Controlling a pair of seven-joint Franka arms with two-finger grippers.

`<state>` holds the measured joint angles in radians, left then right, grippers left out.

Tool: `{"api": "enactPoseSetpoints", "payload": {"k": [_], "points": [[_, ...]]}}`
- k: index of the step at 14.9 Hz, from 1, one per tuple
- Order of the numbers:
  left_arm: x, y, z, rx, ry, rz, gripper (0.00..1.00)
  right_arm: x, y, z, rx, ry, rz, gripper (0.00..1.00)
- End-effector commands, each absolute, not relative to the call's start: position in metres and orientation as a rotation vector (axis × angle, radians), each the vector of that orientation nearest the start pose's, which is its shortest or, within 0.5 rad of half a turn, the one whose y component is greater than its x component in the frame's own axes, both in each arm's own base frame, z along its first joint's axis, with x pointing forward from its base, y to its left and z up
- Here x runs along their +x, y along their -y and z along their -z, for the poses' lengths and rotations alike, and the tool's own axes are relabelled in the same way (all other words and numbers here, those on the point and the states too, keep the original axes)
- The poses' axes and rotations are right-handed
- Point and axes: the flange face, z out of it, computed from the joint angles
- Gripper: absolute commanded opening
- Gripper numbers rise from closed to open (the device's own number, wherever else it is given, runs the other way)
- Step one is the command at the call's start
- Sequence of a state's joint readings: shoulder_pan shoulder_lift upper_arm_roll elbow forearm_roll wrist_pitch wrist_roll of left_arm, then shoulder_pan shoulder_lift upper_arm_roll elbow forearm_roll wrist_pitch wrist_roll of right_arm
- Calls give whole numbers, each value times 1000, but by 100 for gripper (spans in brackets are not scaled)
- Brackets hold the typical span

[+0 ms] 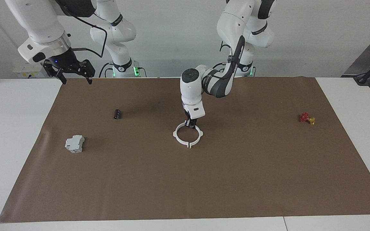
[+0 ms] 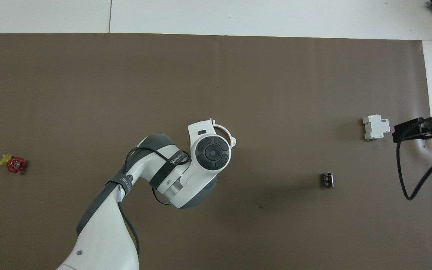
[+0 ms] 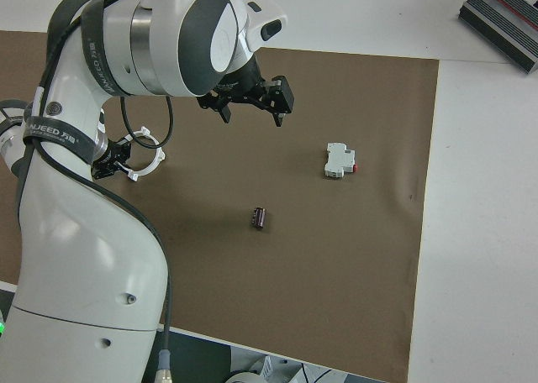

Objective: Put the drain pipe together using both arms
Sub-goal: 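Press the held half-ring against the center half-ring to join them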

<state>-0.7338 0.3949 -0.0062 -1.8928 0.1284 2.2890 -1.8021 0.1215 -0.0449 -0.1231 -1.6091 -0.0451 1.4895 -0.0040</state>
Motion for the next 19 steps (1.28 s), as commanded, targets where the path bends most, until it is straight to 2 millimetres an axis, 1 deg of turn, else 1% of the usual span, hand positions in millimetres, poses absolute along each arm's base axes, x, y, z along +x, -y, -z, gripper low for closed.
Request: {"api": "enactPoseSetpoints", "payload": {"k": [1,9,13,19], "points": [[463,429,-275,-2742,1402,147,0,526,11,-628,-3155,33,-120,100],[463,428,-274,-2747,1389,145,0,526,11,-628,-3154,33,-120,100],[460,427,-271,-2749,1365,139,0,526,11,-628,-3154,33,-120,100],[460,427,-272,-2750,1366,140,0,526,11,-628,-3154,33,-120,100]]}}
